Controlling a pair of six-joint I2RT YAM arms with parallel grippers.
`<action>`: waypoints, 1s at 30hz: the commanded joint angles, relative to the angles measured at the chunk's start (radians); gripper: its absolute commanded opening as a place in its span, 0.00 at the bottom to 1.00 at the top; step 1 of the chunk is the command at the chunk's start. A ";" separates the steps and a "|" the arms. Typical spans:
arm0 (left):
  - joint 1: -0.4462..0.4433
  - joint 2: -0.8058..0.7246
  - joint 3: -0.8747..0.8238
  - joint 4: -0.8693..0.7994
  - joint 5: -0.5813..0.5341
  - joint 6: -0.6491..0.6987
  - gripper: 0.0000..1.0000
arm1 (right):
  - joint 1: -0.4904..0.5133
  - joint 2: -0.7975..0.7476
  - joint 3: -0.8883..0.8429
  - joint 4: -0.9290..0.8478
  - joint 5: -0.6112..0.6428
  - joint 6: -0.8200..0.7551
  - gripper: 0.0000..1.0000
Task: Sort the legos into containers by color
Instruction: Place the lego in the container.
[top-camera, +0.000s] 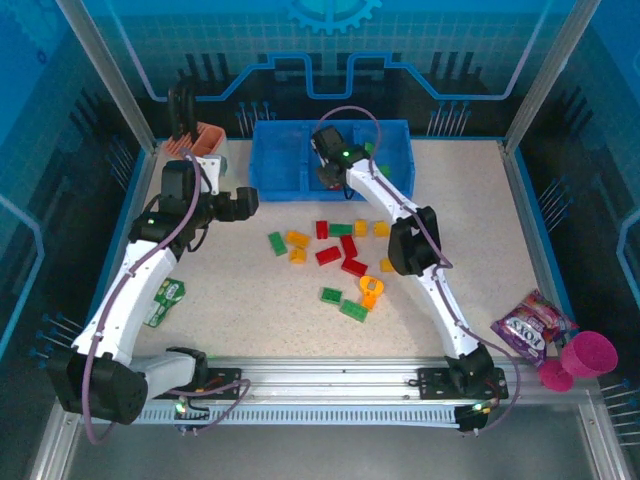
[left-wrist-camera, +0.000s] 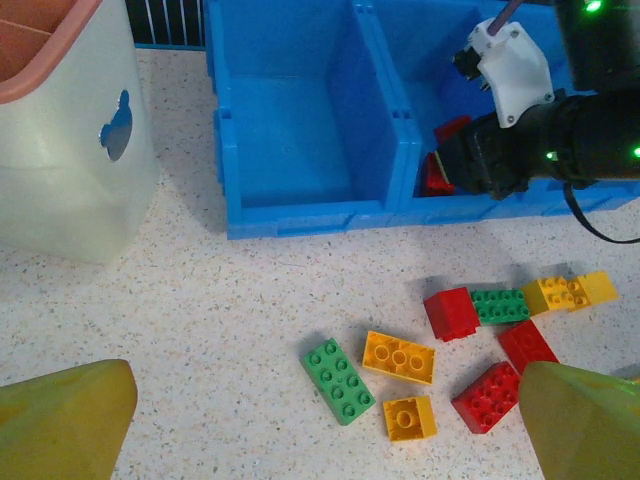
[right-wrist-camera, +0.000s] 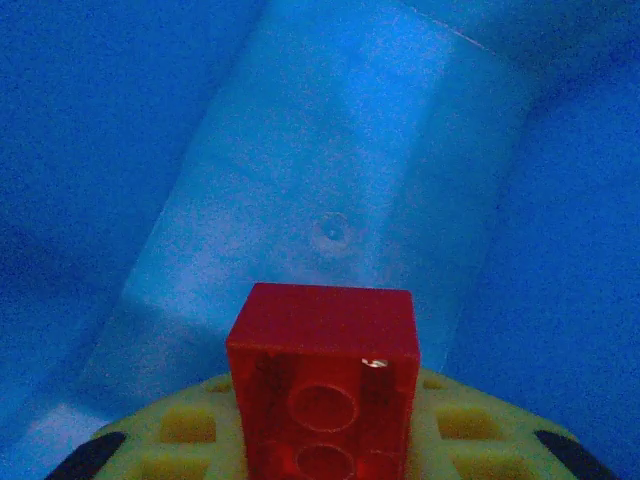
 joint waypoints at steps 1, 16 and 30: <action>0.001 -0.005 0.003 0.006 0.001 0.015 0.99 | -0.017 0.028 0.050 -0.001 -0.008 -0.020 0.23; 0.001 0.012 0.014 0.001 0.015 0.008 0.99 | -0.001 -0.103 -0.055 0.119 0.008 -0.009 0.45; 0.001 0.003 0.014 0.001 0.012 0.011 0.99 | 0.004 -0.531 -0.414 0.065 0.042 0.011 0.47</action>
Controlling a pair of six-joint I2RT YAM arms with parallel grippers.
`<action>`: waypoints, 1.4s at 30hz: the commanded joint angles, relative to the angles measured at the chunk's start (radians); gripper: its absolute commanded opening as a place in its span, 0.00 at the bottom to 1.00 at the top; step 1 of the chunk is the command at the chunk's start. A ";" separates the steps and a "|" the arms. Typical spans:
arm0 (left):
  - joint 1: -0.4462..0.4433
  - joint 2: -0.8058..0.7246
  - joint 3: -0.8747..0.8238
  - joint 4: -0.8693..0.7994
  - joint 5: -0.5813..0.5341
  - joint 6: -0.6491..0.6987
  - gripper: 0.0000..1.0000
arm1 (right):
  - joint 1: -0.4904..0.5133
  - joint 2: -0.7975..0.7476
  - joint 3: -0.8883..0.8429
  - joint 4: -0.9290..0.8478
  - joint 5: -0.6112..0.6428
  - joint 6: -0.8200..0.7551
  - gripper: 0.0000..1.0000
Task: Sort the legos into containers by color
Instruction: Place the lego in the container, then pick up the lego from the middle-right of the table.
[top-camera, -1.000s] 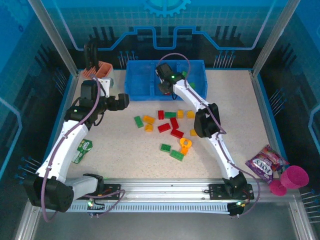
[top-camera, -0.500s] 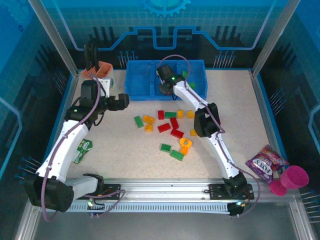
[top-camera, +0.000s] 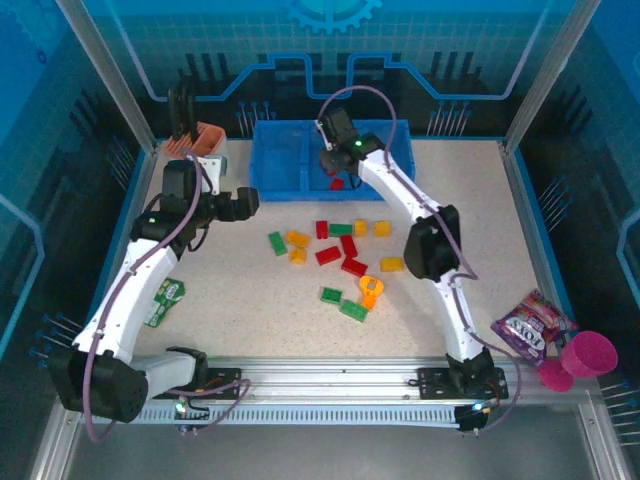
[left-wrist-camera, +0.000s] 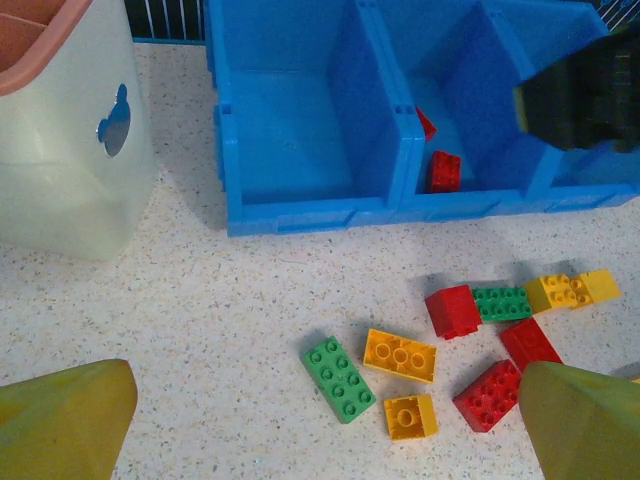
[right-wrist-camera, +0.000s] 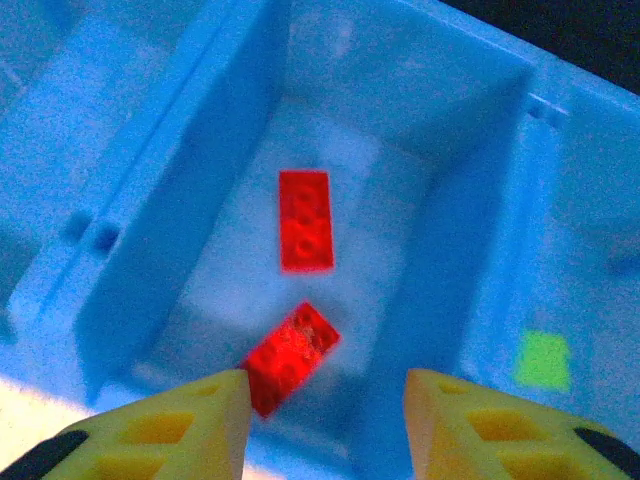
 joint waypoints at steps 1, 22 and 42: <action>0.001 -0.007 0.013 0.003 0.010 0.013 0.99 | -0.013 -0.253 -0.203 -0.022 0.039 0.035 0.47; 0.001 0.031 0.018 0.006 0.014 -0.020 0.99 | -0.441 -0.849 -1.234 0.011 -0.209 0.280 0.65; 0.001 0.019 0.005 0.009 -0.004 0.008 0.99 | -0.506 -0.486 -1.137 0.132 -0.251 0.185 0.61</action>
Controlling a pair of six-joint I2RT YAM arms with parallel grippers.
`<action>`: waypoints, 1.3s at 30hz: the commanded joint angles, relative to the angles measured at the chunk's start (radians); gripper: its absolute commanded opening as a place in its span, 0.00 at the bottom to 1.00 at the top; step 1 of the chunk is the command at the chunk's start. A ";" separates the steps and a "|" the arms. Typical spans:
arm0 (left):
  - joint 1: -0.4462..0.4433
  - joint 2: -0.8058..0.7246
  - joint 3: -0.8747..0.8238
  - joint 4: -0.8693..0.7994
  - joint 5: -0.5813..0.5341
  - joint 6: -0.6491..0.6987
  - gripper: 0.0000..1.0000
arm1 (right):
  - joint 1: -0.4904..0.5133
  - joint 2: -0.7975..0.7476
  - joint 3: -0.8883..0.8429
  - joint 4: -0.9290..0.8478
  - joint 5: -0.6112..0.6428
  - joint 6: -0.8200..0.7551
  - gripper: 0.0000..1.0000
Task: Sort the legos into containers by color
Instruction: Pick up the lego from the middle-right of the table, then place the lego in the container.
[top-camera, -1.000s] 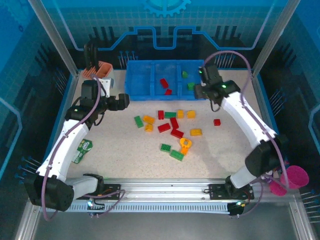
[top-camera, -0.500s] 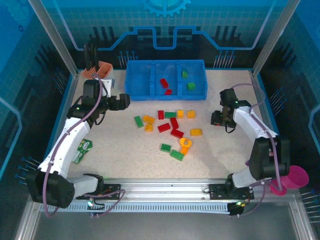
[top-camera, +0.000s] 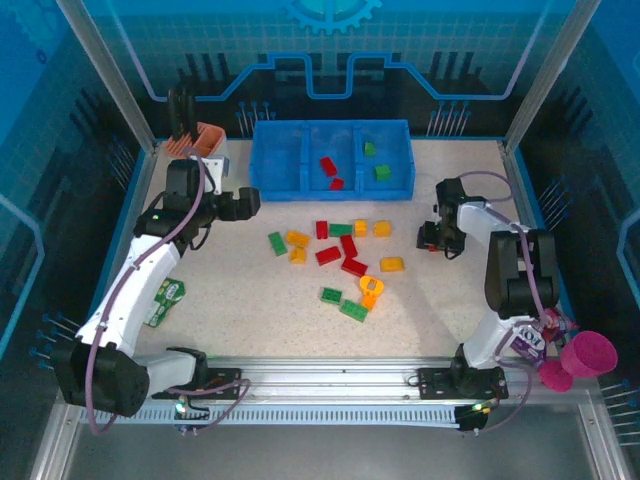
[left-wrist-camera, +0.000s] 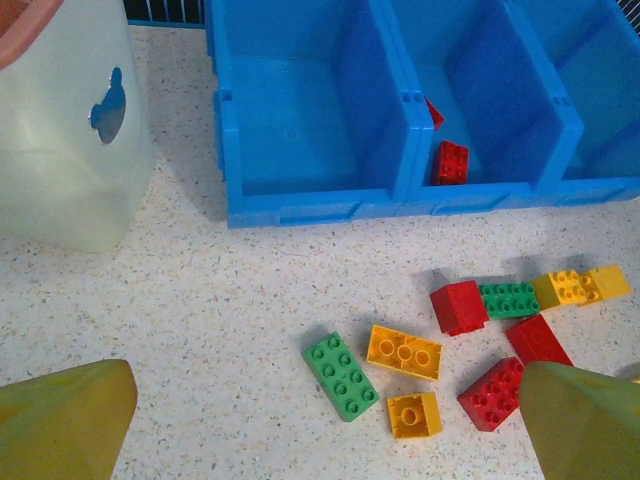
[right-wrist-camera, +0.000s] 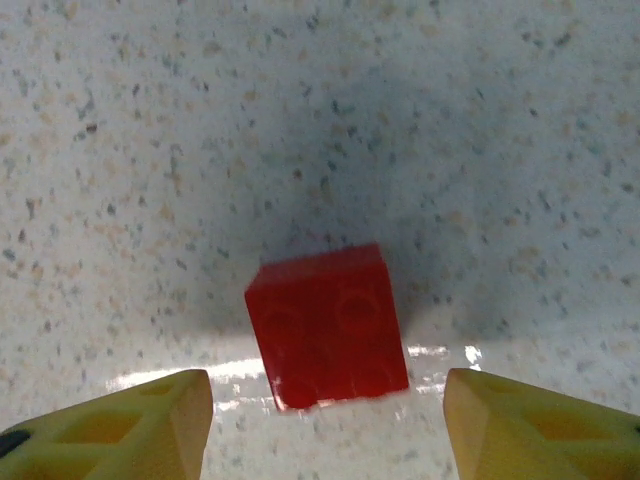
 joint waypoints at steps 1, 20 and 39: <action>0.001 -0.009 0.005 0.004 -0.004 0.014 0.99 | -0.014 0.048 0.037 0.004 -0.003 -0.028 0.59; 0.001 -0.020 0.008 0.020 0.024 0.023 0.99 | 0.179 0.004 0.290 -0.121 -0.034 -0.122 0.29; 0.003 -0.073 -0.015 0.046 -0.070 0.026 0.99 | 0.423 0.714 1.540 -0.343 -0.071 -0.245 0.32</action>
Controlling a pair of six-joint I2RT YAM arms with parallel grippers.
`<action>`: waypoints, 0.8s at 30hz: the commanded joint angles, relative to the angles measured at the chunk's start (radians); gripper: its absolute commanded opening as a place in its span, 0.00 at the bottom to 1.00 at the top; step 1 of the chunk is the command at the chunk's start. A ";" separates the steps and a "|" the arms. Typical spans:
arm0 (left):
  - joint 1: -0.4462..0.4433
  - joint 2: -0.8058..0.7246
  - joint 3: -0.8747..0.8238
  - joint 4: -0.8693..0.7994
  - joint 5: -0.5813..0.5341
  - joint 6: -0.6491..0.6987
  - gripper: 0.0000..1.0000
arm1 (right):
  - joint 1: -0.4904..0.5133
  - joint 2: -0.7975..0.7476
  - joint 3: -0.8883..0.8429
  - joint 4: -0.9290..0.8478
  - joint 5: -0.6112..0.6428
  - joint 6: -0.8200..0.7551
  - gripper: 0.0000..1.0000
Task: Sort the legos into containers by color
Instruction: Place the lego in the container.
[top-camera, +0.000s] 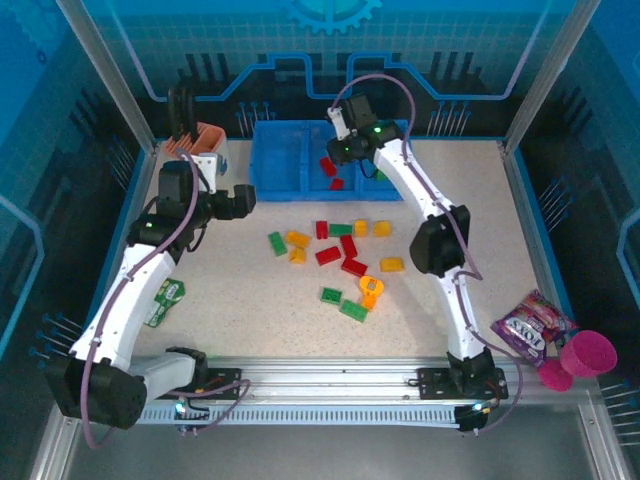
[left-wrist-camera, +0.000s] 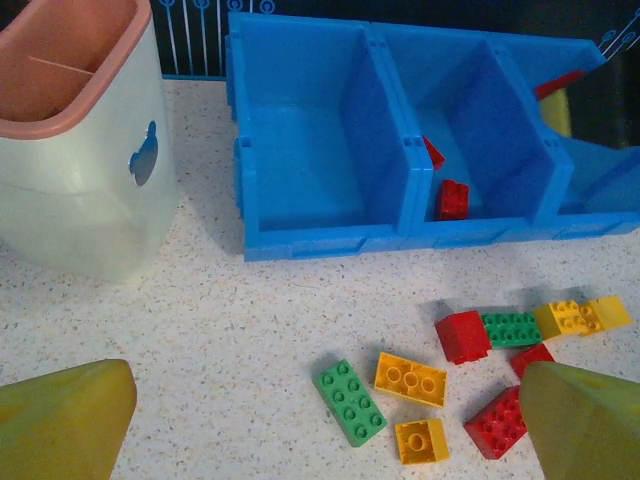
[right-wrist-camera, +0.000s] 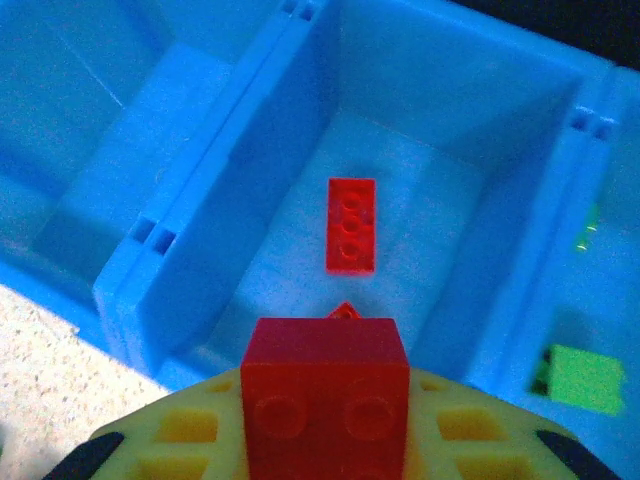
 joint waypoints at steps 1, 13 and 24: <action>0.002 -0.011 -0.005 0.010 -0.025 0.024 0.99 | 0.010 0.085 0.125 -0.063 -0.056 -0.022 0.33; 0.003 0.037 0.012 -0.027 -0.166 -0.007 0.99 | 0.026 0.223 0.126 -0.006 -0.086 -0.021 0.33; 0.004 0.135 0.061 -0.094 -0.162 -0.077 0.99 | 0.020 0.188 0.070 0.032 -0.111 -0.017 0.48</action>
